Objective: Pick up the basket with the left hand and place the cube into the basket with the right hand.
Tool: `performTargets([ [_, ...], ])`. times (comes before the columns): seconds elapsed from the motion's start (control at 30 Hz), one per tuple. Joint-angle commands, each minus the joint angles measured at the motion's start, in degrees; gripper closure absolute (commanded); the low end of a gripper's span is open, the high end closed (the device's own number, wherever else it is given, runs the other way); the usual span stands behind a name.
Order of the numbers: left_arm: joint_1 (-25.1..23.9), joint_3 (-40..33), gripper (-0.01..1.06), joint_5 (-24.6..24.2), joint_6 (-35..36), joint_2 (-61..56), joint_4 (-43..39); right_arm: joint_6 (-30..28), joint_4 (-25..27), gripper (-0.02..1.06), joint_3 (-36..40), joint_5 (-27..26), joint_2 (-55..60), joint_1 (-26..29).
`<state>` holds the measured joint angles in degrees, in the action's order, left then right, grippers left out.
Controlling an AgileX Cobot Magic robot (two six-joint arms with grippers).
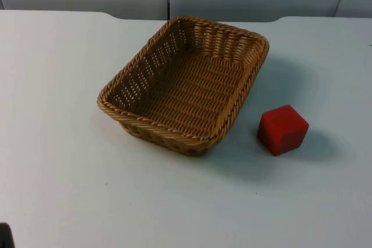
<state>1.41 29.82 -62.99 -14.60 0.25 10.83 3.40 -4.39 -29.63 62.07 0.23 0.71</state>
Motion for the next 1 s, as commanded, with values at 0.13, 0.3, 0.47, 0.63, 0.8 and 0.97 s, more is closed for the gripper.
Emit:
performTargets([
  [0.13,0.4,1.2,1.05,3.8,0.2,-0.3,7.2,-0.4,0.3,1.05,0.5,-0.2,-0.2,-0.2],
  [0.3,0.4,5.6,1.05,5.7,-3.2,7.5,23.2,-0.4,0.3,1.05,0.5,-0.2,-0.2,-0.2],
  [0.47,0.4,6.7,1.05,-2.9,-16.6,28.8,46.1,-0.4,0.3,1.05,0.5,-0.2,-0.2,-0.2],
  [0.63,0.4,6.7,1.04,-2.2,-28.8,50.6,53.4,-0.4,0.3,1.05,0.5,-0.2,-0.2,-0.2],
  [0.8,0.4,7.1,0.92,3.2,-32.6,66.2,54.4,-0.4,0.3,1.05,0.5,-0.2,-0.2,-0.2],
  [0.97,0.5,10.3,0.61,7.5,-34.8,79.8,54.1,-0.4,0.3,1.05,0.5,-0.2,-0.2,-0.2],
])
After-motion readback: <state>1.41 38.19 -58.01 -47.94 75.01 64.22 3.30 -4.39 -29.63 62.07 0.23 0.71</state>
